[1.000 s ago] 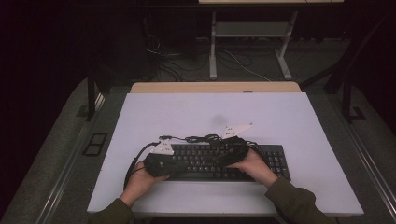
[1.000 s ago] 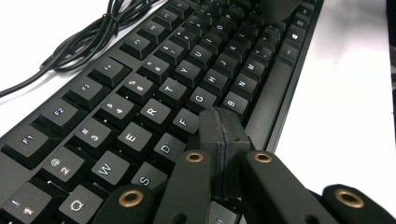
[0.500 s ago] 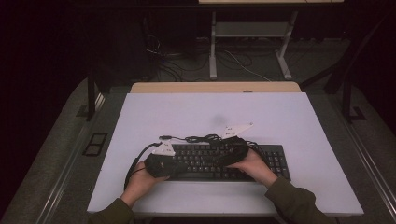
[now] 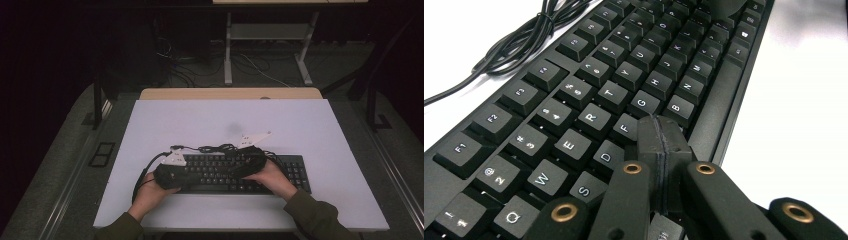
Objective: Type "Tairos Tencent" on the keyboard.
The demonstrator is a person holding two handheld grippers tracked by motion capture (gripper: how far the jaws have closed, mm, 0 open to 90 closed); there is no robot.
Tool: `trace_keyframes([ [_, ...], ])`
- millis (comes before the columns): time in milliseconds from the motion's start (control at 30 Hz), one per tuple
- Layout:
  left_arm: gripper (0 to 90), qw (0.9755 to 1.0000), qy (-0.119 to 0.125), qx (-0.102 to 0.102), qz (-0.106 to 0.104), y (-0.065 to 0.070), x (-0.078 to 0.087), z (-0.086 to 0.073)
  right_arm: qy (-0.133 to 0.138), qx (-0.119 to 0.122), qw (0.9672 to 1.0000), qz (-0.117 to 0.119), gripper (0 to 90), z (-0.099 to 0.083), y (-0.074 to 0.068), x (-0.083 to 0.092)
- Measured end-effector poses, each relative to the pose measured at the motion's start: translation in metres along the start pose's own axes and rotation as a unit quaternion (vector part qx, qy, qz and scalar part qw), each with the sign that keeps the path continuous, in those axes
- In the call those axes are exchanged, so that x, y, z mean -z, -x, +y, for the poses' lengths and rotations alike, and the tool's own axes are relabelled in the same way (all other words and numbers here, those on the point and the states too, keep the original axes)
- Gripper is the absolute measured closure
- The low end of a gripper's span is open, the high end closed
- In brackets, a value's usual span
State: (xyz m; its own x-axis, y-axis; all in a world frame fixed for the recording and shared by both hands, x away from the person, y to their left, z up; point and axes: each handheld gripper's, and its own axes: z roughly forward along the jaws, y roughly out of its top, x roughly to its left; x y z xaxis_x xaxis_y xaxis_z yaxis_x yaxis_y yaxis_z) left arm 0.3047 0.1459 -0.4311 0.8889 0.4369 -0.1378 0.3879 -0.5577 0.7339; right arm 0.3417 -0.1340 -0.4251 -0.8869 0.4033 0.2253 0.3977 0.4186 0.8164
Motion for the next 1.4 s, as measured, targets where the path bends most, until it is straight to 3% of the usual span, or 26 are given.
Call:
trace_keyframes([
  [267,89.4,1.0,0.007,-0.002,0.005,-0.004,0.003,0.005,0.001,-0.001,1.0,-0.001,26.8,0.0,0.0,0.0],
  [800,89.4,0.9993,0.02,0.014,0.03,-0.022,0.003,0.009,0.001,0.0,1.0,-0.001,26.8,0.0,-0.001,-0.001],
  [1400,89.4,0.9991,0.009,0.018,0.038,-0.028,-0.002,0.005,0.0,0.0,1.0,-0.001,26.9,0.001,-0.001,-0.001],
])
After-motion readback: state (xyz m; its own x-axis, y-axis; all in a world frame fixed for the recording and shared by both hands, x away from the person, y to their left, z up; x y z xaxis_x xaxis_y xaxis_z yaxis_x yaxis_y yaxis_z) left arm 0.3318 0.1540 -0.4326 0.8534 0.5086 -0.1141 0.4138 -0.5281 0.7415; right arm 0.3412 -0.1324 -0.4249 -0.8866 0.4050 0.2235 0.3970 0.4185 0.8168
